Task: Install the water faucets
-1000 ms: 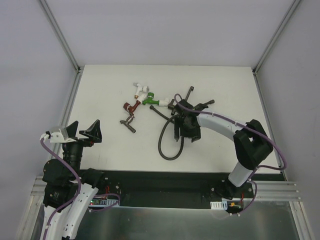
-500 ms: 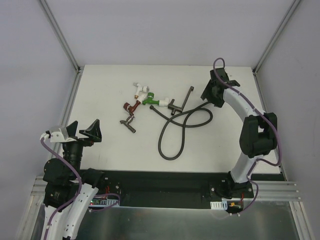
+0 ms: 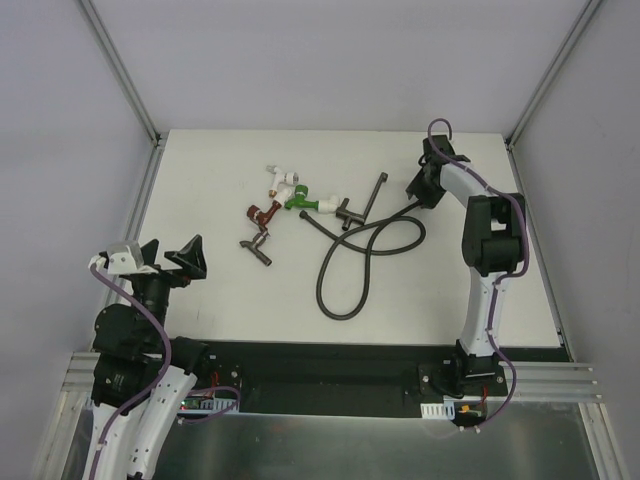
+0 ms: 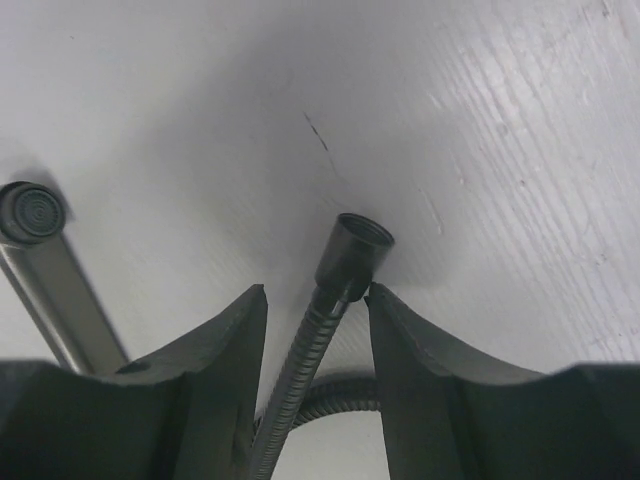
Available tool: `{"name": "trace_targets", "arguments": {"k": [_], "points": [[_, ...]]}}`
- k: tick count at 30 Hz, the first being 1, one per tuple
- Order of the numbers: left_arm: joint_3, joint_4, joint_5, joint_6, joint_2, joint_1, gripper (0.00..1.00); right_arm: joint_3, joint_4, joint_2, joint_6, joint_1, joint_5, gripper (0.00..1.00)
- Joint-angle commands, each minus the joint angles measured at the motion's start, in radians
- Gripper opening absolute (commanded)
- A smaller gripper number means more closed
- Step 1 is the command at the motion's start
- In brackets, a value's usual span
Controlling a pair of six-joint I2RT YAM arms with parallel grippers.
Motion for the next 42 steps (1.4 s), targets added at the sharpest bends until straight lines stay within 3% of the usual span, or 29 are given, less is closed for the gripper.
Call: {"name": "trace_targets", "arguments": {"k": [1,5,10,14,16,20,25,32,36,42], "points": [[0.009,0.027,0.028,-0.001,0.022,0.022,0.99,0.044,0.024,0.030,0.031,-0.003,-0.055,0.45],[0.009,0.025,0.043,-0.007,0.040,0.030,0.99,0.030,0.027,0.032,0.035,-0.003,-0.088,0.33],[0.014,0.025,0.077,-0.018,0.065,0.045,0.99,-0.016,0.055,-0.002,0.031,-0.002,-0.134,0.31],[0.024,0.027,0.145,-0.039,0.100,0.062,0.99,-0.028,0.059,-0.021,-0.003,0.000,-0.143,0.08],[0.030,0.027,0.169,-0.045,0.126,0.065,0.99,-0.031,0.061,-0.045,-0.036,0.001,-0.190,0.02],[0.073,0.025,0.251,-0.073,0.203,0.065,0.99,-0.098,0.102,-0.154,-0.115,0.015,-0.207,0.01],[0.156,0.025,0.460,-0.103,0.365,0.065,0.99,-0.207,0.217,-0.383,-0.244,0.069,-0.227,0.02],[0.253,0.071,0.682,-0.278,0.586,0.065,0.99,-0.431,0.452,-0.703,-0.405,0.193,-0.336,0.02],[0.212,0.264,0.819,-0.399,0.691,0.044,0.99,-0.588,0.620,-0.908,-0.463,0.283,-0.386,0.02],[0.103,0.625,0.737,-0.441,0.832,-0.158,0.99,-0.743,0.740,-1.065,-0.394,0.360,-0.436,0.02]]}}
